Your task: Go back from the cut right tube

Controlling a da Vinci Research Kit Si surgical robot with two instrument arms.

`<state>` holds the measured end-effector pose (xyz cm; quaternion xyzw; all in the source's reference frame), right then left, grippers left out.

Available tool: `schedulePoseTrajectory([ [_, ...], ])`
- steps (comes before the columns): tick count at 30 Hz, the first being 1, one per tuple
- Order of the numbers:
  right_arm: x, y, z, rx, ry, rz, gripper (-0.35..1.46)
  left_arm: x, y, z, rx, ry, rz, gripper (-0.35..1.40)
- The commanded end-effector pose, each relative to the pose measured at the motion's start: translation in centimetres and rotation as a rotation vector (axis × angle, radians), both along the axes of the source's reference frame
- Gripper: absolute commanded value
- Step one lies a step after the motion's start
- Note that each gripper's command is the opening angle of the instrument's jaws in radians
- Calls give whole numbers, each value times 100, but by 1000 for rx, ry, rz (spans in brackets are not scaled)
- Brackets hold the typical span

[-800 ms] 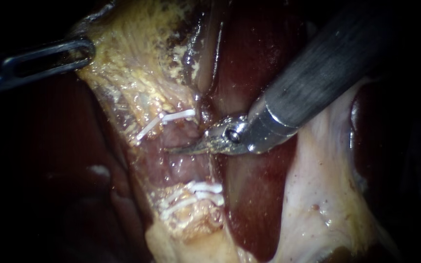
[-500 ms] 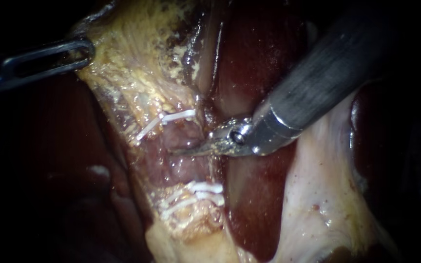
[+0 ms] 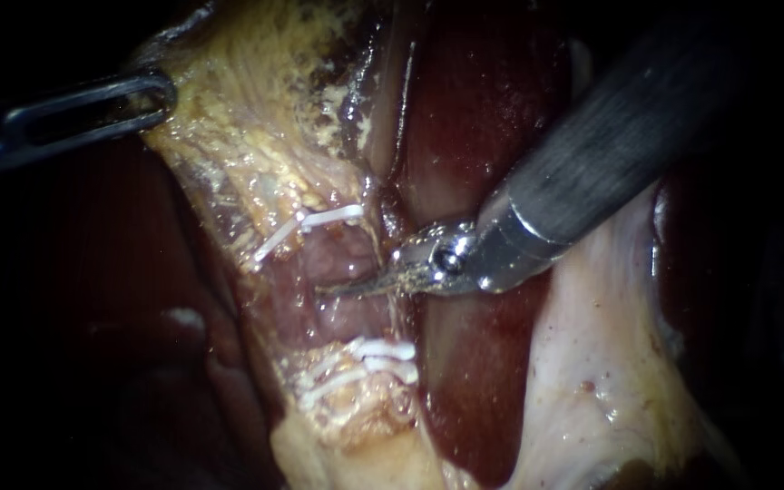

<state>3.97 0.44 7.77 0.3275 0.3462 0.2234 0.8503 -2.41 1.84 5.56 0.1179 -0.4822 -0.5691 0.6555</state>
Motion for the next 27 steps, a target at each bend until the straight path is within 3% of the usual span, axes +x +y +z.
schedulePoseTrajectory([
  [1,-1,1,0,0,-1,0,52,0,0,0,0,0,0,-35],
  [15,-5,-2,-5,-27,14,-10,59,0,0,0,0,1,-1,-35],
  [20,-13,-9,-13,-109,92,-55,89,0,0,-1,0,1,-1,-35],
  [21,-17,-11,-16,-144,126,-72,103,0,0,-1,0,1,-1,-35],
  [24,-30,-16,-25,-240,199,-101,121,0,-1,-1,0,1,-1,-35],
  [27,-47,-18,-36,-333,238,-120,133,0,-1,-1,0,1,-1,-35],
])
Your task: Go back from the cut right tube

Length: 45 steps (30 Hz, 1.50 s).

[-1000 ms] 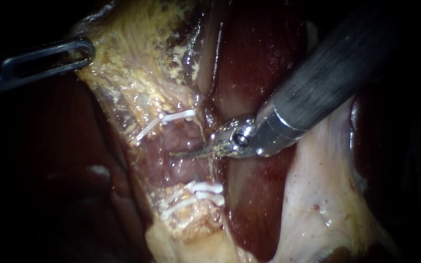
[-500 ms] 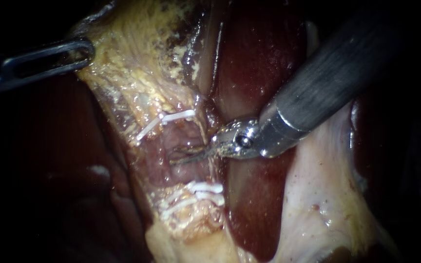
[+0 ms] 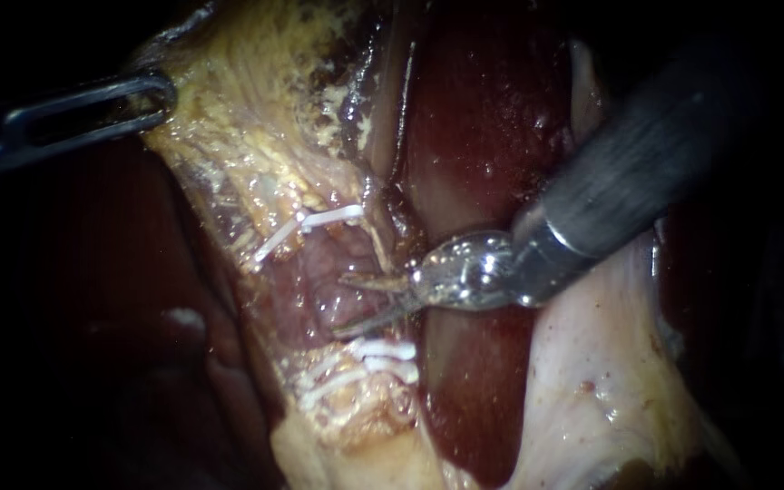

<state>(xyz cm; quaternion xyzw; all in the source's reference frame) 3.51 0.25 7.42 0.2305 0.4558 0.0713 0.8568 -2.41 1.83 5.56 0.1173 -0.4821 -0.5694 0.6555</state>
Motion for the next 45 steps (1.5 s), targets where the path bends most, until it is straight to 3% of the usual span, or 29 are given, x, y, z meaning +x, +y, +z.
schedulePoseTrajectory([
  [1,-6,1,-4,-36,10,4,134,0,0,-1,0,0,0,-35],
  [6,-35,18,-25,-165,69,32,143,0,-1,-1,0,1,-1,-35],
  [13,-78,39,-56,-255,88,42,145,0,-1,-1,-1,1,-1,-35],
  [22,-90,47,-76,-321,123,66,145,-6,-6,4,-4,-4,3,-35],
  [25,-89,47,-76,-325,128,64,145,-16,-13,15,-6,-6,12,-35],
  [29,-91,46,-75,-326,129,63,145,-42,-20,41,-4,2,43,-35],
  [36,-92,46,-75,-326,129,63,145,-89,-19,72,2,-3,68,-35],
  [40,-92,46,-75,-326,129,63,145,-105,-19,74,2,-10,74,-35],
  [45,-92,46,-76,-326,129,63,145,-111,-20,77,1,-11,75,-35],
])
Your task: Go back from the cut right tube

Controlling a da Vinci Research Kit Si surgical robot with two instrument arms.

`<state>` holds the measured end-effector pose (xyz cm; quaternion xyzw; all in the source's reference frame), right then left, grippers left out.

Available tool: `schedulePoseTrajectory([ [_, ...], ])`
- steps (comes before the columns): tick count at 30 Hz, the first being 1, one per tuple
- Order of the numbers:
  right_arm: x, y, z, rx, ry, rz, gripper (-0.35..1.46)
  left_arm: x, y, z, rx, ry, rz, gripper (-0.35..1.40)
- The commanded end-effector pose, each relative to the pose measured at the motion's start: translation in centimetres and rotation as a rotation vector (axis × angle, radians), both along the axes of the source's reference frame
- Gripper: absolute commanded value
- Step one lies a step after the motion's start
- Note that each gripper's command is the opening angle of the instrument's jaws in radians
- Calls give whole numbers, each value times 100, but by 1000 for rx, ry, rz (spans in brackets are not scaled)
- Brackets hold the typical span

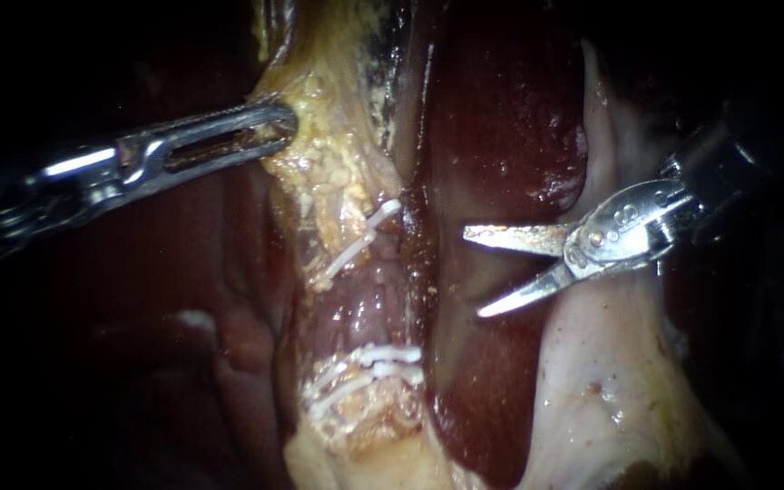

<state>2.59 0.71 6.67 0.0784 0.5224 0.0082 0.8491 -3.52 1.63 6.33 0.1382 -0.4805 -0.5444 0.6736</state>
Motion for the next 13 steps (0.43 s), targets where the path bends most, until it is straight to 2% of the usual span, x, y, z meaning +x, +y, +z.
schedulePoseTrajectory([
  [1,0,0,0,0,0,1,145,-1,0,0,0,-1,1,-35],
  [13,-1,1,0,0,0,0,143,-3,-2,3,-2,-3,4,-35],
])
